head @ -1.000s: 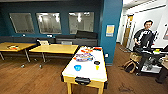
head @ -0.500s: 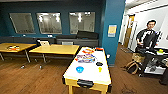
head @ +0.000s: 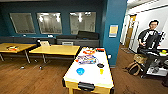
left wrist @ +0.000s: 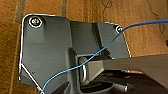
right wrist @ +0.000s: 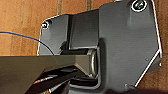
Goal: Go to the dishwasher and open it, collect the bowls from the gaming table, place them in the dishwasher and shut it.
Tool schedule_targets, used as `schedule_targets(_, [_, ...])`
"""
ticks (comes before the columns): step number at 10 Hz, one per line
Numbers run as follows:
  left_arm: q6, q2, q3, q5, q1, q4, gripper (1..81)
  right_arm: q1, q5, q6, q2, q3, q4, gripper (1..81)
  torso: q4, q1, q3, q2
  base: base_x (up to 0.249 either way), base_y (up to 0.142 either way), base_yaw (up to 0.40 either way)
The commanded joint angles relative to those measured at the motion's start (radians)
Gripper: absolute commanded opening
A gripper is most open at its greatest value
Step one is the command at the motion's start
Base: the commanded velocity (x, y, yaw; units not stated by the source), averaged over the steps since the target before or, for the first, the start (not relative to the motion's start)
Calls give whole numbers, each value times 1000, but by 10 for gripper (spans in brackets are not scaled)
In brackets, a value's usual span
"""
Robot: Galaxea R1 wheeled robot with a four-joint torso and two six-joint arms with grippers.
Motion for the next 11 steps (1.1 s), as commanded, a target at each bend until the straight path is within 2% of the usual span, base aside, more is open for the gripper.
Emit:
schedule_targets(1, [7, -10, 11, 43, -37, 8, 811, 46, -45, -4, -4, 7, 1, 811, 0, 0, 0, 0, 108, 0, 0])
schedule_targets(11, [7, -10, 11, 43, -38, 6, 811, 43, -45, -4, -4, 7, 0, 811, 0, 0, 0, 0, 105, 52, 0])
